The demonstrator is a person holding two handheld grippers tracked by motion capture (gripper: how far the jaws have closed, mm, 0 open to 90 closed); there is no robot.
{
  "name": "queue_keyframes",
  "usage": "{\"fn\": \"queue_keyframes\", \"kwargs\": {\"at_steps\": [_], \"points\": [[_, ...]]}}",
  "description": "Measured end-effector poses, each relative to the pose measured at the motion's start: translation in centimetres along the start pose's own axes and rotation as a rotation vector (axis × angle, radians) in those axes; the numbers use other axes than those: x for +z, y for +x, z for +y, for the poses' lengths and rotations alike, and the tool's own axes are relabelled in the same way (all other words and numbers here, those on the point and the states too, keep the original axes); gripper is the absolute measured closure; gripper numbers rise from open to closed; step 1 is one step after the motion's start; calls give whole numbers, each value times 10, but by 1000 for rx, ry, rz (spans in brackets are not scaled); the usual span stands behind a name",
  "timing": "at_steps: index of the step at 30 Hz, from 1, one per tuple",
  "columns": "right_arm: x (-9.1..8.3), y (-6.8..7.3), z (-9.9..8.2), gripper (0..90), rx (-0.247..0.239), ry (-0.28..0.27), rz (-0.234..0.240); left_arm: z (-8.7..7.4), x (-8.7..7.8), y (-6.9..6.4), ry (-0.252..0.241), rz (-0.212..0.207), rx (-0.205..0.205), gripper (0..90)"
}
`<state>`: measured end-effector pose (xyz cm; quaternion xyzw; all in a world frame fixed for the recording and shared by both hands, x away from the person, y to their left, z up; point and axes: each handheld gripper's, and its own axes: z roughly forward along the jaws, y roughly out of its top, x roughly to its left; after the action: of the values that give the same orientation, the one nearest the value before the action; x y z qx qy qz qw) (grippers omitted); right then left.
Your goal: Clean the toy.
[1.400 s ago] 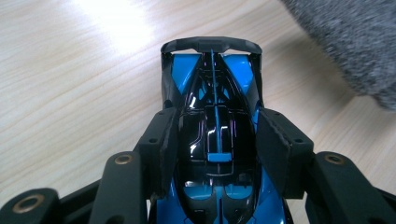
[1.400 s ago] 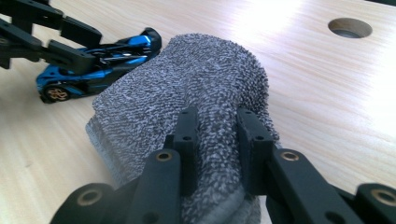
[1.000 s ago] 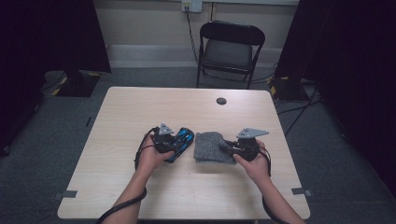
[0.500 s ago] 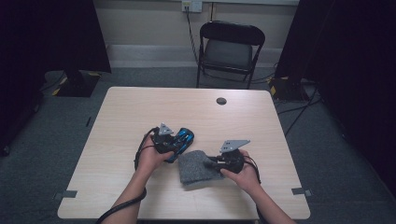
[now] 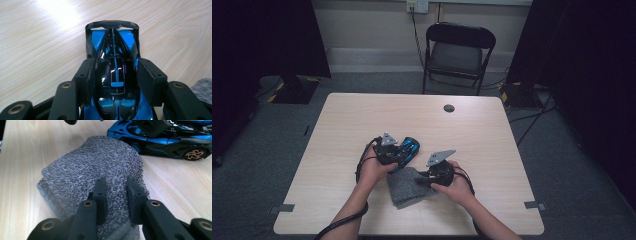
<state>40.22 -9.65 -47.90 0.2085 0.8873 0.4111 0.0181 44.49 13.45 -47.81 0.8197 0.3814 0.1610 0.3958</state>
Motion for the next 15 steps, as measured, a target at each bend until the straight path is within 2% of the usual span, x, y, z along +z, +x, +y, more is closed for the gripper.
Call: {"fn": "queue_keyframes", "kwargs": {"at_steps": [4, 15], "points": [[5, -8, 4, 725, 19, 18, -22, -1, 0, 1, -12, 7, 9, 496], [5, -22, 3, 725, 71, 13, -51, -2, 0, 0, -16, -2, 1, 496]]}}
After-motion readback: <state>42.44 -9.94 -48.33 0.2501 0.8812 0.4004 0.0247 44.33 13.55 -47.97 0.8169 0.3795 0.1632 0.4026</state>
